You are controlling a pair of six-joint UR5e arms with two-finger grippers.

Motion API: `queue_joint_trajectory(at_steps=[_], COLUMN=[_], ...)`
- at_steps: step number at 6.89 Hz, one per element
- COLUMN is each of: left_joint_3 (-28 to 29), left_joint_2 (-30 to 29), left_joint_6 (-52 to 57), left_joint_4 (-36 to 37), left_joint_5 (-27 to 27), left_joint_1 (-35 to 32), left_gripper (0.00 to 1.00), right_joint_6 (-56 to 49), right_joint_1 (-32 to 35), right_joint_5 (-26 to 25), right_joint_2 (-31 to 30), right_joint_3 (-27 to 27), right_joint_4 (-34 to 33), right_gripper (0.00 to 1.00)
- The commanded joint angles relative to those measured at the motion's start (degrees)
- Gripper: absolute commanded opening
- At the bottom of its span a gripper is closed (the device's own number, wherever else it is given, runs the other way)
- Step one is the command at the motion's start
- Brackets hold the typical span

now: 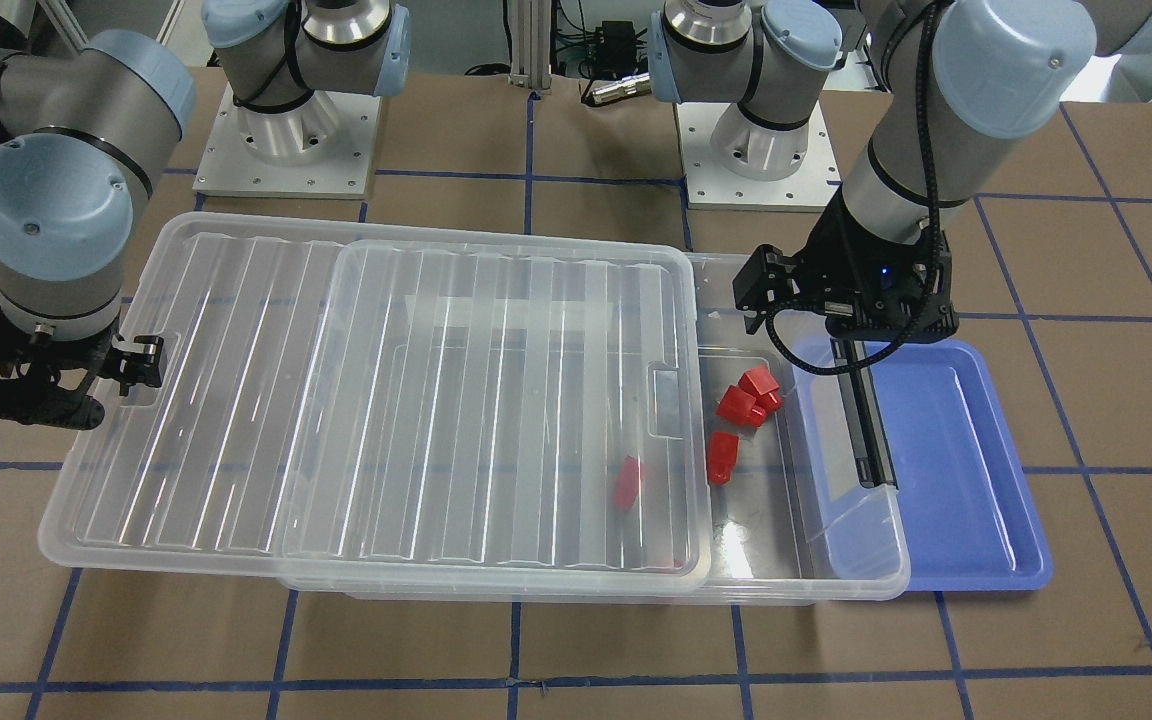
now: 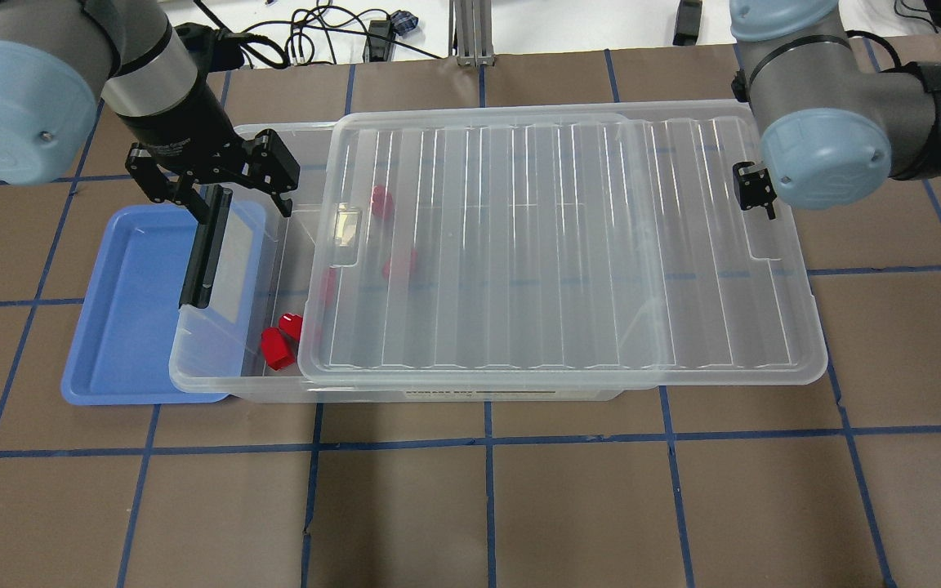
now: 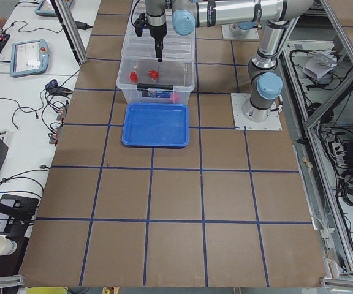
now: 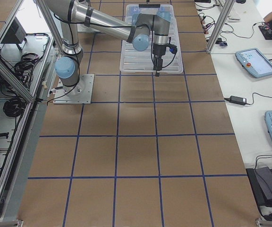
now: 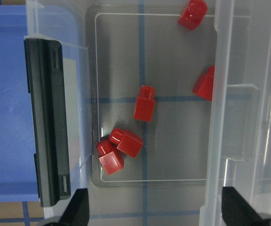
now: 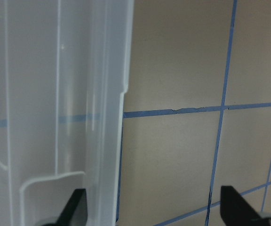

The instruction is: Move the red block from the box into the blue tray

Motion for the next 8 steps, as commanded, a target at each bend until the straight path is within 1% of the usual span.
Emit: queue_joint_trajectory(at_steps=[1,2,3,4,6,7,8], left_joint_3=[-4.86,-7.94,-9.71,-11.38,-13.5,-14.29,-14.91], left_joint_2=[-1.53,-2.32,-3.11,-4.16,-5.57,-6.28,-7.33], left_joint_6=[1.5,1.59,2.11,5.86,3.01,2.74,1.69], left_joint_4=[6.52,11.97,15.5,18.41,20.54,21.85,23.26], left_joint_5=[-0.24,-0.24,-0.24,-0.16,-0.16,0.02,-0.15], left_joint_1=[0.46,0.46,0.46,0.46,-0.15,-0.16,-0.16], left_gripper=[0.99,1.0,1.0,0.99,0.98,0.98,0.98], right_joint_6=[-0.32,-0.41,-0.76,-0.76,-0.5,-0.41,-0.76], right_joint_1=[-0.68,-0.86,-2.16,-3.31,-3.14,-2.36,-1.92], right_joint_5=[-0.02,-0.19,-0.37,-0.28,0.42,3.81,12.03], right_joint_2=[-0.12,-0.12,-0.12,-0.29,-0.56,-0.91,-1.69], right_joint_3=[0.0,0.0,0.0,0.0,-0.08,-1.3,-3.84], right_joint_4=[0.01,0.01,0.01,0.1,0.02,-0.68,-0.52], right_gripper=[1.0,1.0,1.0,1.0,1.0,0.97,0.97])
